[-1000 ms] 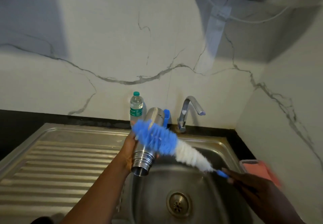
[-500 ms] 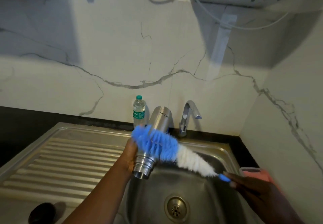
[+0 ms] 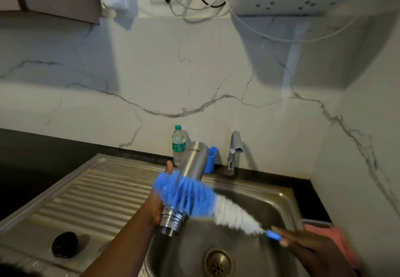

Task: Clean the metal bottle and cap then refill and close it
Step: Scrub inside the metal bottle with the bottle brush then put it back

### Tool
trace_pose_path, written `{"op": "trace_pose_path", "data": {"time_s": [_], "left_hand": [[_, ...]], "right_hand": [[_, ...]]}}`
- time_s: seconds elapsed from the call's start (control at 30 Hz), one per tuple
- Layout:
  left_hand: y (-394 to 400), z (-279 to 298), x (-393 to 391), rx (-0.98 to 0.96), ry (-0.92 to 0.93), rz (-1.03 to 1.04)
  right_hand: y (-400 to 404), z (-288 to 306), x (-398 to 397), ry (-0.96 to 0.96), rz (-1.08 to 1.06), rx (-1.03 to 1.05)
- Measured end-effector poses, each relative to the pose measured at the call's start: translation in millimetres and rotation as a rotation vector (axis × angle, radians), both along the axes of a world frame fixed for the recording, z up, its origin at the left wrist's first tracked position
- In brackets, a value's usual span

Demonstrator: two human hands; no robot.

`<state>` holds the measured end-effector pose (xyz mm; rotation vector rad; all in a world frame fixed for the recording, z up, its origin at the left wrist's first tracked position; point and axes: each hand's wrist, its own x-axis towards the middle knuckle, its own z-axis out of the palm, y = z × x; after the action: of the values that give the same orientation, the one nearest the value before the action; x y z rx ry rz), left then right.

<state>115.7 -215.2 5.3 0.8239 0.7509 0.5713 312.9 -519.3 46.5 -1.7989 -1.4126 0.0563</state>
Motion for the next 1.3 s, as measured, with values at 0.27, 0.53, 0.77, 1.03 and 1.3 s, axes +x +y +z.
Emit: {"op": "trace_pose_path", "data": {"time_s": [0.27,0.53,0.77,1.03,1.3], "left_hand": [[-53,32,4,-0.035,-0.189,-0.199],[-55,32,-3,-0.090,-0.166,-0.105],[-60,35,-5,-0.037,-0.141,-0.094],[-59,30,-4,-0.052,-0.080,-0.008],[-60,34,-11,-0.181,-0.144,-0.037]], "right_hand": [[8,-11,30,0.143,-0.057,0.115],[0,-13,26,0.092,-0.025,0.064],[6,-6,26,0.254,0.002,-0.018],[11,-25,33,0.271,0.048,-0.154],[32,-10,35,0.269,0.042,-0.097]]}}
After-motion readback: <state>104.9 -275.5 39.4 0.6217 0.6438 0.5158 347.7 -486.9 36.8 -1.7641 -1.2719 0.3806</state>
